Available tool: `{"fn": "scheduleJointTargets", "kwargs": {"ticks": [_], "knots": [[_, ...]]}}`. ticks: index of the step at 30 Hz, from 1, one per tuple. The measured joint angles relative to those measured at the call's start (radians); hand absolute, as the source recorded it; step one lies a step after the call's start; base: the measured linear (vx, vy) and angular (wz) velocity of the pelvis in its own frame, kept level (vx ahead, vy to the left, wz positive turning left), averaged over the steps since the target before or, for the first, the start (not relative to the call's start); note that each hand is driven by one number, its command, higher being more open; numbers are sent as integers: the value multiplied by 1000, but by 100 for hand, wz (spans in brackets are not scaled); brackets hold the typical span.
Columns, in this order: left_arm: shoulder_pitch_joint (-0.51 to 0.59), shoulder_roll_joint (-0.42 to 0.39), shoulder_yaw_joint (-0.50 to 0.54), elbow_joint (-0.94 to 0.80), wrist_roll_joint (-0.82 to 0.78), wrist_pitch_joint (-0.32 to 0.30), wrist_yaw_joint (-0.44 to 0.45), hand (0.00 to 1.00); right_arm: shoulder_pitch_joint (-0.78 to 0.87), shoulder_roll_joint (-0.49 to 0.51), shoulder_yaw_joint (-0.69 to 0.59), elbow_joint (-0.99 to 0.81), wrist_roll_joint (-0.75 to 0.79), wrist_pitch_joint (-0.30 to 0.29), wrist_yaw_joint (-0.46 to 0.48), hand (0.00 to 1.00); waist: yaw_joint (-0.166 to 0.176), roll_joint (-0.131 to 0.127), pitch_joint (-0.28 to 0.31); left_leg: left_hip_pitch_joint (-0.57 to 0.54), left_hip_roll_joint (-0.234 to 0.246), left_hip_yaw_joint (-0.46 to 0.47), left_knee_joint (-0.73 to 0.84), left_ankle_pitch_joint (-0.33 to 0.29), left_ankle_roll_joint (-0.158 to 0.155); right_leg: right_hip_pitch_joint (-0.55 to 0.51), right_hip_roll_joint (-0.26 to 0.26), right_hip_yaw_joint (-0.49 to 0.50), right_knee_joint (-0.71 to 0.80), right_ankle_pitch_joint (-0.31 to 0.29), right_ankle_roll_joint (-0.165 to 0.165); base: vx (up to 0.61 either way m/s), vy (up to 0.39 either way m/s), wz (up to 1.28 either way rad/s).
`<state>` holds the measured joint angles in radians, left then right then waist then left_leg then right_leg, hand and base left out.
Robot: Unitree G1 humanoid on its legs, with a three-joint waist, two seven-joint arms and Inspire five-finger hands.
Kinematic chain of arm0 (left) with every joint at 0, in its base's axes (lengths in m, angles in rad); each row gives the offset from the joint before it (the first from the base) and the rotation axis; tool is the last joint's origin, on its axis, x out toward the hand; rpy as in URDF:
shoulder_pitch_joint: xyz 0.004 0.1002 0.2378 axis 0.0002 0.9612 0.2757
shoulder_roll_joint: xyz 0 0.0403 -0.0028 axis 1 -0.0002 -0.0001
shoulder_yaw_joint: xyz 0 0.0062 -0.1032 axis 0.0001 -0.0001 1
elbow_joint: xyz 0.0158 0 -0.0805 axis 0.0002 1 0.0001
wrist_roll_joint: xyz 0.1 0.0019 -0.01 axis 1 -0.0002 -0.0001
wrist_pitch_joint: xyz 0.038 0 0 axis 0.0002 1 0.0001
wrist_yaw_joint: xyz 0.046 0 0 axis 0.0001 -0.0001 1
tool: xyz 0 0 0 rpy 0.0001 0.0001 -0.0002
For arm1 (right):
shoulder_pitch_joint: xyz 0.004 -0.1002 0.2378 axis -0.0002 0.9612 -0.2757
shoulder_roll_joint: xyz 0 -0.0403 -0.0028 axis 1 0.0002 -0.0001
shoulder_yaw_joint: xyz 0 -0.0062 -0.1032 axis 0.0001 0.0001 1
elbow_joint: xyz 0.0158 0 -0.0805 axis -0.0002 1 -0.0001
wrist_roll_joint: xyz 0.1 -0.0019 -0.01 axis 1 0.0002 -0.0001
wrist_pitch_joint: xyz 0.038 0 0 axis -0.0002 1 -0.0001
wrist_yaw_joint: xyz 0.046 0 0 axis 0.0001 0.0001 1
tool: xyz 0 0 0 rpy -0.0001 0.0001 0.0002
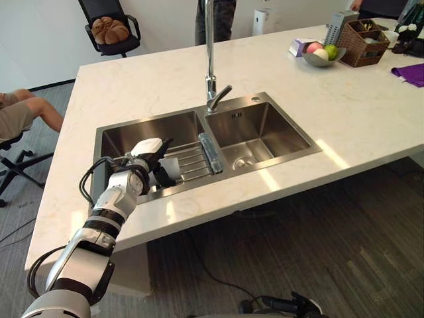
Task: Walk over to the sink, pick up the cup, carry it to the dishwasher, place the cup inside the dishwasher, then close the dishwasher door
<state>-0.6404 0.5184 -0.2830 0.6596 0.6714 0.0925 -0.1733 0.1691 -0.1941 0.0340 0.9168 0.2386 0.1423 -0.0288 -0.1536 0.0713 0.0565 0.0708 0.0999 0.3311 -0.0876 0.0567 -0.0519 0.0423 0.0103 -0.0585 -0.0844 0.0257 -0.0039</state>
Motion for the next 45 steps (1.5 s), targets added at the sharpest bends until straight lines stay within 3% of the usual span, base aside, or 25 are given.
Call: {"fn": "scheduleJointTargets", "kwargs": {"ticks": [4, 18, 19, 31, 41, 45], "knots": [[0, -20, 12, 37, 37, 23, -8, 100, -1, -2, -6, 2, 7, 10, 9, 100, -1, 4, 0, 0, 0, 2, 0, 0, -1, -1, 0, 1, 0, 0, 1, 0, 0, 0], [-32, -32, 49, 142, 86, 10, -34, 100, -12, -9, -9, 17, 4, 19, 23, 100, -12, 20, -8, 8, 6, 21, 0, -4, -5, -2, 6, 20, -5, 3, 2, 4, -5, -4], [-32, -33, 60, 146, 103, 6, -40, 0, -14, -9, -9, 17, 4, 21, 24, 100, -14, 20, -8, 8, 6, 22, 0, -4, -5, -2, 6, 20, -5, 3, 2, 0, 0, 0], [-120, -25, 81, 230, 185, 23, -67, 0, -43, -17, -9, 53, 3, 24, 52, 100, -37, 33, -12, 25, 8, 36, 0, -16, -9, 7, 9, 24, -5, 3, 3, 18, -1, -4], [-120, -25, 81, 276, 182, -13, -61, 0, -49, -20, -8, 59, -7, 29, 65, 100, -43, 38, -16, 37, 10, 34, 0, -18, -10, 18, 9, 13, -6, 0, 6, 0, 0, 0], [-107, -19, 81, 288, 122, -41, -20, 0, -53, -20, -6, 60, -29, 30, 66, 100, -43, 37, -16, 43, 9, 28, 0, -20, -8, 26, 8, 0, -6, -3, 11, 2, -6, 2]]}}
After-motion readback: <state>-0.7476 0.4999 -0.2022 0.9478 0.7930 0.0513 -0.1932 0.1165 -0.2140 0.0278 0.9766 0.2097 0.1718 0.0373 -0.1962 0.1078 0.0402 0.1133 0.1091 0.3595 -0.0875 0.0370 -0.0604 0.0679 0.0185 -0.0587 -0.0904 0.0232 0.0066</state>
